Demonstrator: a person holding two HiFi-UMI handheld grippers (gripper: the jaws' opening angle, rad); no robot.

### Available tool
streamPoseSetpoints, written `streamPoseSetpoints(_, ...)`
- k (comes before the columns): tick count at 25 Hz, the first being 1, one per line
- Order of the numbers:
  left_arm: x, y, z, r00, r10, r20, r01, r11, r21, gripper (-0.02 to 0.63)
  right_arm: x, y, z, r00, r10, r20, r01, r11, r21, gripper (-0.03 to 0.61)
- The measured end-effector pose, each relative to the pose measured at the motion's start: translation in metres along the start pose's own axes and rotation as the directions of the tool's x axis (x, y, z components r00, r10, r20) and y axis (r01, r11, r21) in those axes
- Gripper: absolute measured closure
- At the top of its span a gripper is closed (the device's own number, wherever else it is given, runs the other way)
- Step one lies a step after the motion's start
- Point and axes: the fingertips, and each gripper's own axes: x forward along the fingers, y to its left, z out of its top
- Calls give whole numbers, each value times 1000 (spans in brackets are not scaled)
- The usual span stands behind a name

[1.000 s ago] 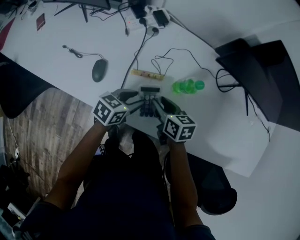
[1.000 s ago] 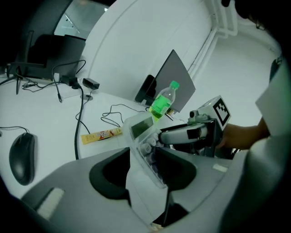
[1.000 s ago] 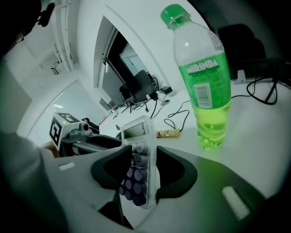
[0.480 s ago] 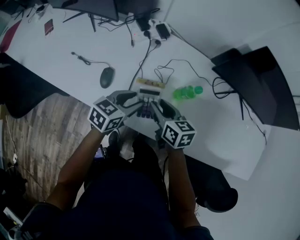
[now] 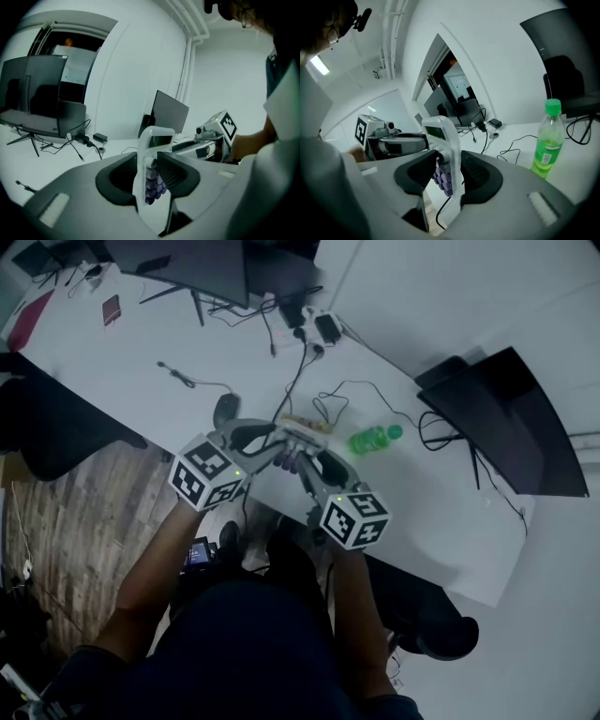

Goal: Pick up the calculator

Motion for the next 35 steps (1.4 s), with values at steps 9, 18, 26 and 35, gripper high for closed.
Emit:
streamPoseSetpoints(9,-32,-9,28,998,-15,57,11,998,63,483,-12,30,30,998,-1,66,5,998,-64,405)
streamPoseSetpoints(18,-63,-21,62,991,-30,127,12,990,141,483,-29,63,61,992,9,127,9,991,-135,405)
streamPoseSetpoints(26,-93,-34,91,978,-41,202,0,980,197,483,-47,95,87,984,17,178,21,978,-209,405)
streamPoseSetpoints(35,-124,-46,108,962,-51,269,-15,971,238,483,-61,127,102,982,18,190,46,944,-327,411)
